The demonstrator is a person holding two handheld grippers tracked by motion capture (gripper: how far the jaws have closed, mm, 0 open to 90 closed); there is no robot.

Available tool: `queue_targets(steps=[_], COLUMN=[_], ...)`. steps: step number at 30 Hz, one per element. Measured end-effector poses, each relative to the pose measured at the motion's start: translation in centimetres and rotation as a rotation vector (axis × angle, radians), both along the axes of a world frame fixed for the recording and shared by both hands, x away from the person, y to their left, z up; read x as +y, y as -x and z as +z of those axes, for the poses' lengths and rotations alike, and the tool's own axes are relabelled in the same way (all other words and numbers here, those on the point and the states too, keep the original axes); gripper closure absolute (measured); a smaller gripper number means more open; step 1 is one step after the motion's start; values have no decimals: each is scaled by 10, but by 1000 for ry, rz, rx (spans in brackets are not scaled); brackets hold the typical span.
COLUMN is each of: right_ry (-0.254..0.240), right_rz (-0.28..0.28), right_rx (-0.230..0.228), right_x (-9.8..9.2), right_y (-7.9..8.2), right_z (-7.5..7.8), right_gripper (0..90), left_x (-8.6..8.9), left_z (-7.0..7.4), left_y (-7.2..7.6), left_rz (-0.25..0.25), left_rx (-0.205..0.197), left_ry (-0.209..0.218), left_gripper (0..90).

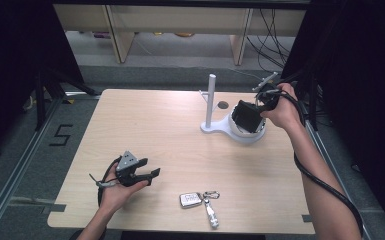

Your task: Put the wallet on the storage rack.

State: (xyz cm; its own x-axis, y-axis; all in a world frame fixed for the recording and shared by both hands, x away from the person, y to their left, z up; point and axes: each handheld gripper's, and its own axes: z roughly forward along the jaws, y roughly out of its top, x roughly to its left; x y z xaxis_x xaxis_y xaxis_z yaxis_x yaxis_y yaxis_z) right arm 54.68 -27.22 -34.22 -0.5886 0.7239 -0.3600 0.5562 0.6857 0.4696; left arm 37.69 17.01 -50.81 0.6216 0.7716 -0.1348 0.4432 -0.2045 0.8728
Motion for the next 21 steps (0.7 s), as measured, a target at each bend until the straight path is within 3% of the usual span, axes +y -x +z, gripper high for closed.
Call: queue_targets(steps=[3,7,12,15,17,21], right_ry=[-17,-39,-115,-131,-165,-170], right_rz=[-13,-25,-74,-81,-89,-82], right_rx=[-18,-8,19,30,58,94], right_x=[-4,-9,-15,-17,-19,-21], right_y=[5,11,20,26,36,47], right_z=[5,9,7,6,2,-3], right_gripper=[573,560,584,632,734,812], left_x=[-1,-2,-3,-4,-7,-10], left_z=[0,1,3,4,5,7], left_y=[0,0,1,1,1,3], left_rz=[-1,-9,-16,-24,-36,-58], left_rx=[-3,-4,-5,-7,-10,-19], left_ry=[4,4,8,11,23,3], left_gripper=[337,337,337,337,346,387])
